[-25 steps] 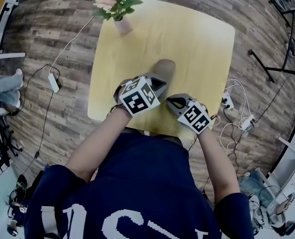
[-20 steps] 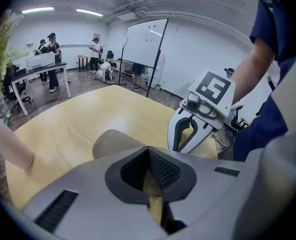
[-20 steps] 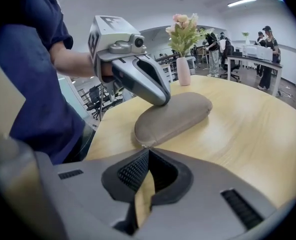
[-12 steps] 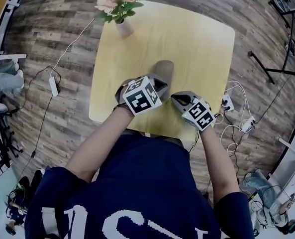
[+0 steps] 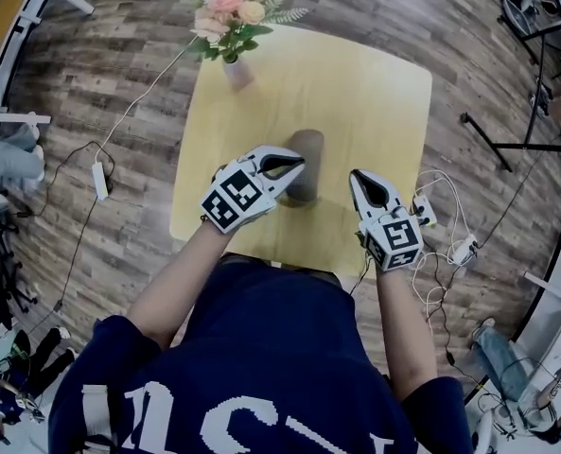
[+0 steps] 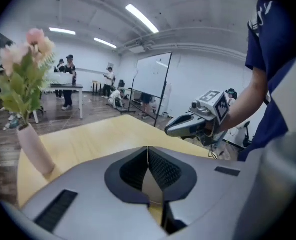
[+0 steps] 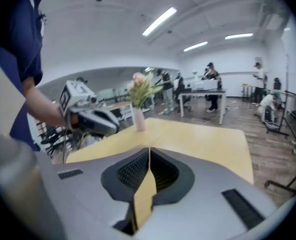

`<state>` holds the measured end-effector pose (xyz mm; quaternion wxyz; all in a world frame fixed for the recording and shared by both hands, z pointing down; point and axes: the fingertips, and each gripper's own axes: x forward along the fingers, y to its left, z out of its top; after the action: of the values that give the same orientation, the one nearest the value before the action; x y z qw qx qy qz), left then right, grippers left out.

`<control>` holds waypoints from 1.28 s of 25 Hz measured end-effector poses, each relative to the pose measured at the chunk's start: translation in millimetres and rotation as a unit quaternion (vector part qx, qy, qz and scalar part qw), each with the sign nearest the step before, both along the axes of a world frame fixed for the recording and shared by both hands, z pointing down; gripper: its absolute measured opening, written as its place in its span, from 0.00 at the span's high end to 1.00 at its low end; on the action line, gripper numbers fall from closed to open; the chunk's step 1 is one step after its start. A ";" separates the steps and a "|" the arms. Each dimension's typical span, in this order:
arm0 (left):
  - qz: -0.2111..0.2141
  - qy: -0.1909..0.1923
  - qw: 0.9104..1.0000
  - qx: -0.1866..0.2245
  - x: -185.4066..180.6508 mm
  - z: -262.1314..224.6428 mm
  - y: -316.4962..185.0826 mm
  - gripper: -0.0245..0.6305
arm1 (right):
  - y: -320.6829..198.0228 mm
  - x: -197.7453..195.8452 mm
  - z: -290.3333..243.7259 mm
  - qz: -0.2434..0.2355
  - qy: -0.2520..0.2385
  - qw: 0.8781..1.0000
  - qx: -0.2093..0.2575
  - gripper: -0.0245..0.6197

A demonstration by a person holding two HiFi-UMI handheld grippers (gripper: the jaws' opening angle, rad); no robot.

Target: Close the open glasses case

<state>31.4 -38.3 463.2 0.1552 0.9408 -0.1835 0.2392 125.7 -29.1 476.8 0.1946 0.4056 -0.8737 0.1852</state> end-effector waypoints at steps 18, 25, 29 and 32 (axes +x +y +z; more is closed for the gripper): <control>-0.247 0.149 0.922 0.260 -115.1 -206.5 -54.5 0.94 | -32.0 55.2 -244.4 0.153 -0.069 0.947 0.275 0.92; -0.310 0.152 0.898 0.274 -152.6 -227.4 -46.0 0.94 | -20.2 52.1 -270.8 0.158 -0.052 0.929 0.329 0.93; -0.315 0.142 0.891 0.294 -159.1 -233.9 -41.5 0.94 | -18.1 54.8 -276.5 0.166 -0.063 0.928 0.328 0.93; -0.315 0.138 0.891 0.296 -158.6 -233.2 -41.2 0.94 | -16.0 56.0 -277.2 0.168 -0.068 0.927 0.328 0.92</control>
<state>-127.2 -79.4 229.9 -0.0391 0.8594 -0.5095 -0.0202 181.7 -45.0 199.6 -0.0431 0.5739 -0.8160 -0.0542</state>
